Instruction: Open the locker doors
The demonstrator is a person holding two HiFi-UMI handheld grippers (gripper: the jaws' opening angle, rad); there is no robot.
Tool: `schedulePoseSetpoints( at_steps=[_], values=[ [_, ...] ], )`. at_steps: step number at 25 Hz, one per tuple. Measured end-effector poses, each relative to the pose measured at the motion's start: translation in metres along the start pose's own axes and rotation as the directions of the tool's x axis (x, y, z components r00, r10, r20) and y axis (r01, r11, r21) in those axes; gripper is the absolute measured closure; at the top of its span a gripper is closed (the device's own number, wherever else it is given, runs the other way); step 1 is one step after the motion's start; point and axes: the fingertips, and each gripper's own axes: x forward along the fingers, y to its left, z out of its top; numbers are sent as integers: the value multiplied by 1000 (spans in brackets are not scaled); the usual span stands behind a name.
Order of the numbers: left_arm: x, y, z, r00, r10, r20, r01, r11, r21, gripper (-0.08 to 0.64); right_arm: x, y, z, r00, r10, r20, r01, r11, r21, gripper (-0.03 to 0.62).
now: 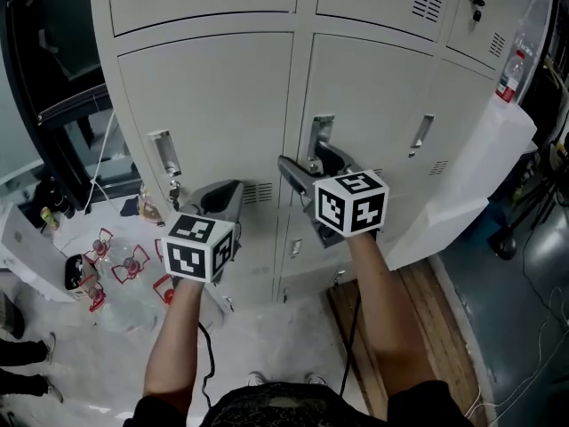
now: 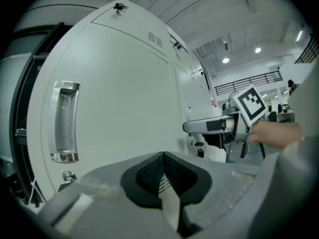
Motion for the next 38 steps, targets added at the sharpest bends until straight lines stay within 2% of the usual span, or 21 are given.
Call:
schedulePoseSetpoints(
  at_steps=[19,29,38],
  values=[
    [4,-50,1,989,-147,8,147,989,21,560,-67,5,-1,993,-117,12,117,993,-16,333],
    [12,-88,6,974,-228,12,227,973,37,560,-110,-4,-1,983,-180,44,180,984,5,390],
    [23,-124,10,956,-294,12,293,955,51,560,-146,-13,-2,976,-214,46,214,977,3,408]
  ],
)
